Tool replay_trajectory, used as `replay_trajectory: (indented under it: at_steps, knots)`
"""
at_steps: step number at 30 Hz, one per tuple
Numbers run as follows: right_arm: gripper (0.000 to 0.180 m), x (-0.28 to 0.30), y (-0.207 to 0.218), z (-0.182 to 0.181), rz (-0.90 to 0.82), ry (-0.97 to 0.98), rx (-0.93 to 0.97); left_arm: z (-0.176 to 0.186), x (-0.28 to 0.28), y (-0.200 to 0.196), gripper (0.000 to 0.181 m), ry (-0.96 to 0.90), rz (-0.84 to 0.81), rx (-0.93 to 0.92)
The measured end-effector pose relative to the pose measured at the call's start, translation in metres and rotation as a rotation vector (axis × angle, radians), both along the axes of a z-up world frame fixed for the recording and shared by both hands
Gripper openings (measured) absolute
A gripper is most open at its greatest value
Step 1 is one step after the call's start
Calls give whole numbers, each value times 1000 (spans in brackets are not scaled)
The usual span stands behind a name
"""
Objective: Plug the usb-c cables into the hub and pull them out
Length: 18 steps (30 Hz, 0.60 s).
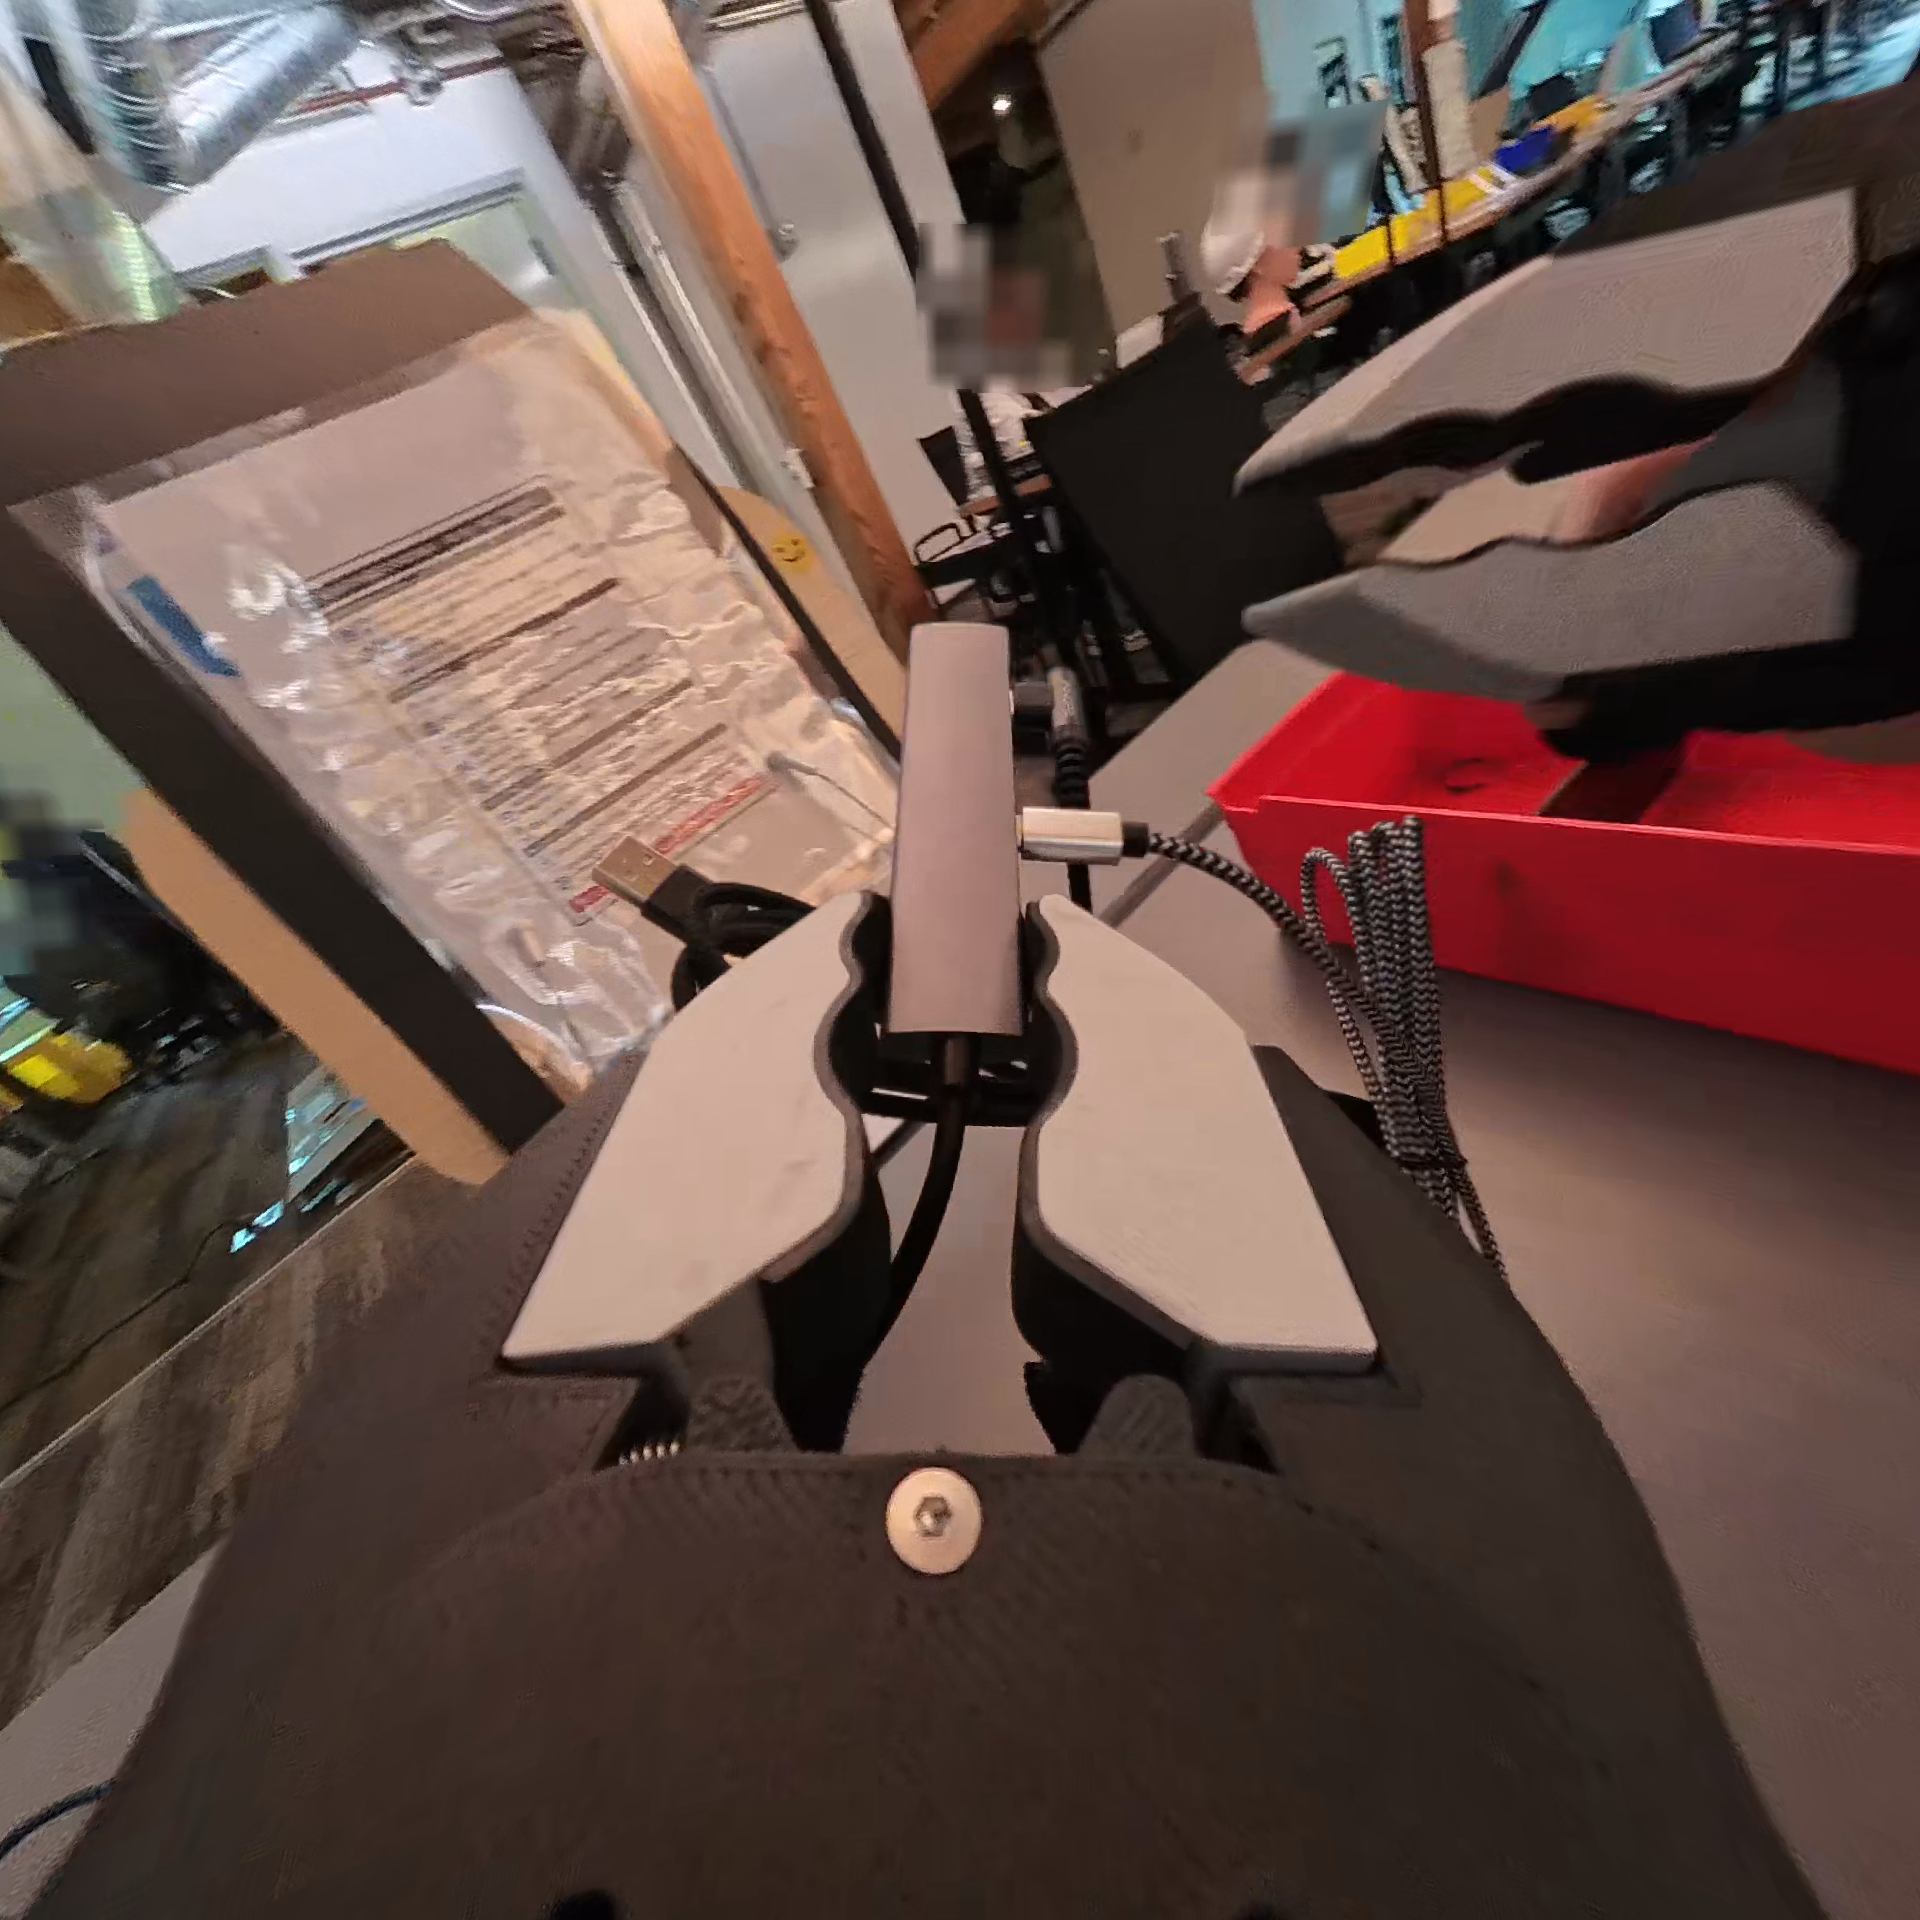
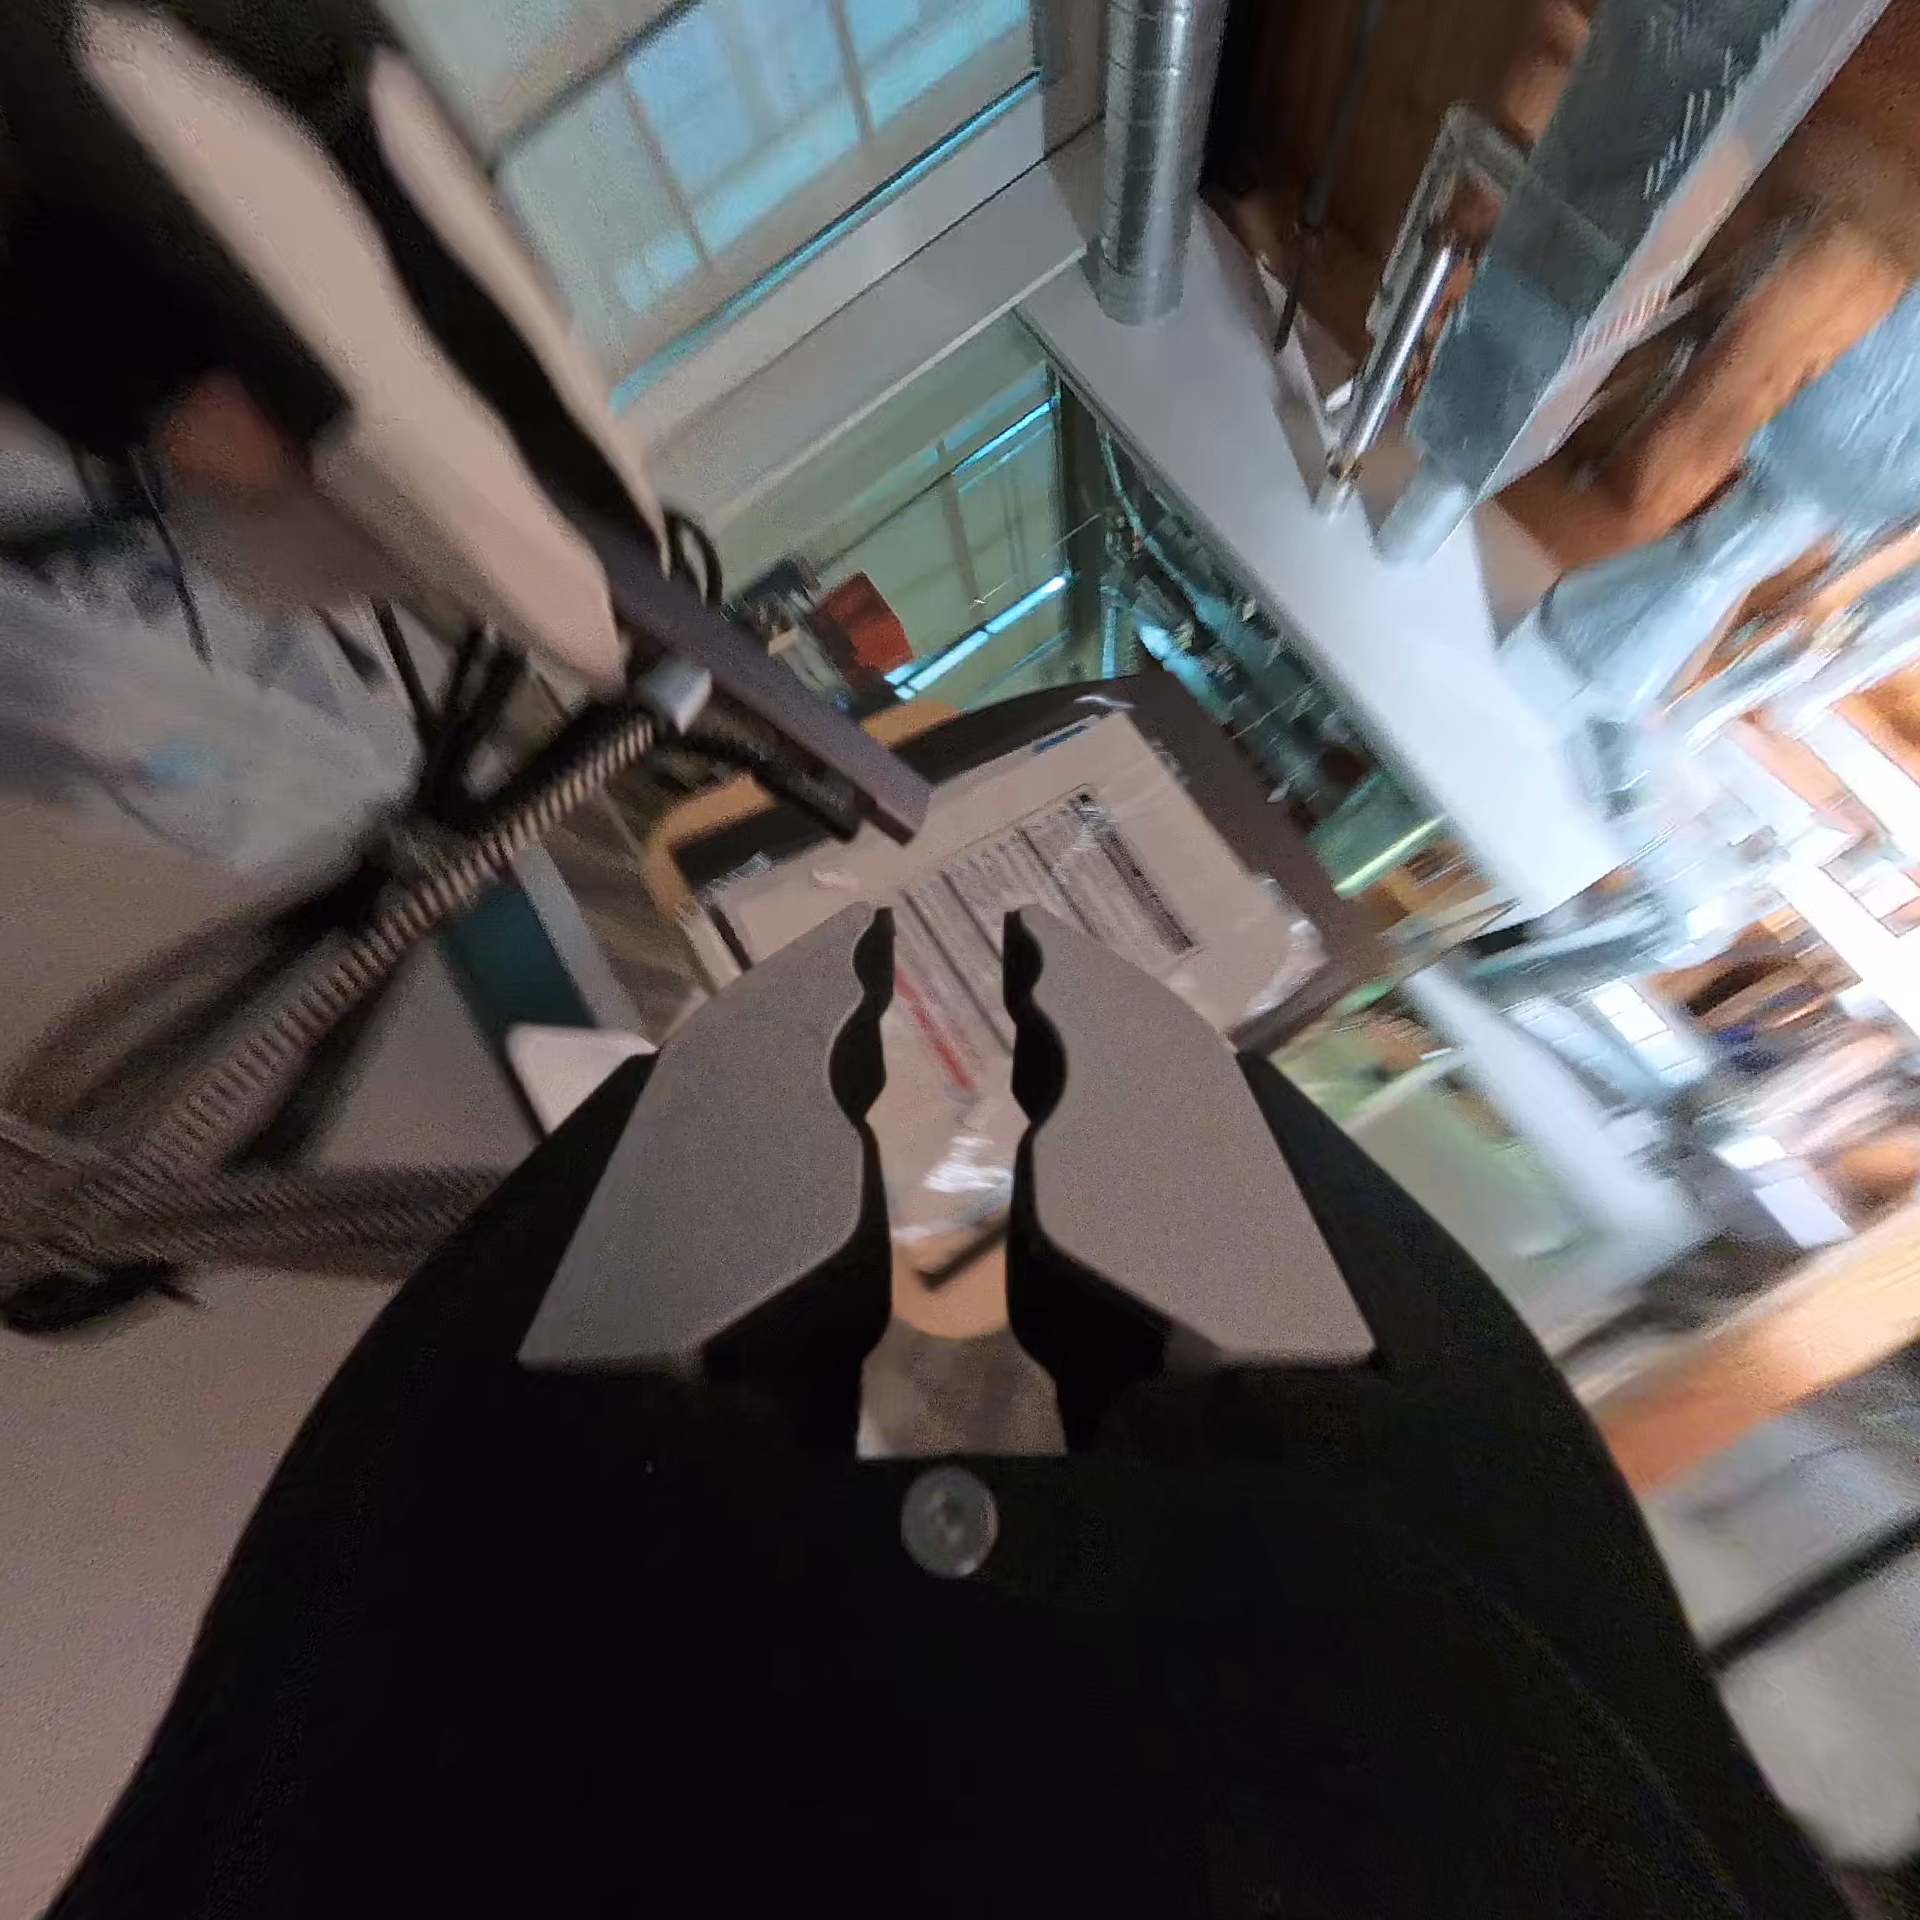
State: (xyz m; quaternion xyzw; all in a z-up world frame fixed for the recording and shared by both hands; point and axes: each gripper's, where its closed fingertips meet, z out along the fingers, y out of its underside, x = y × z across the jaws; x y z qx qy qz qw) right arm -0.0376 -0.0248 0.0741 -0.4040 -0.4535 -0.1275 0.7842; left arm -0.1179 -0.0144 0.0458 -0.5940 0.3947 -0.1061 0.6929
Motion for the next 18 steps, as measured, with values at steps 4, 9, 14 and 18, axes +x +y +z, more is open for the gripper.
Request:
replay_trajectory:
  at_steps: [4,9,14,18]
  knots:
    - [25,-35,-18,0,241,289,-320,3,-4,3,24,-4,52,31]
    - [27,-48,0,-16,176,381,-435,2,3,2,24,-20,53,31]
    - [22,-58,0,-17,162,375,-442,3,6,-1,24,-26,47,34]
    - [10,-63,1,-14,134,370,-430,5,6,-2,24,-29,57,42]
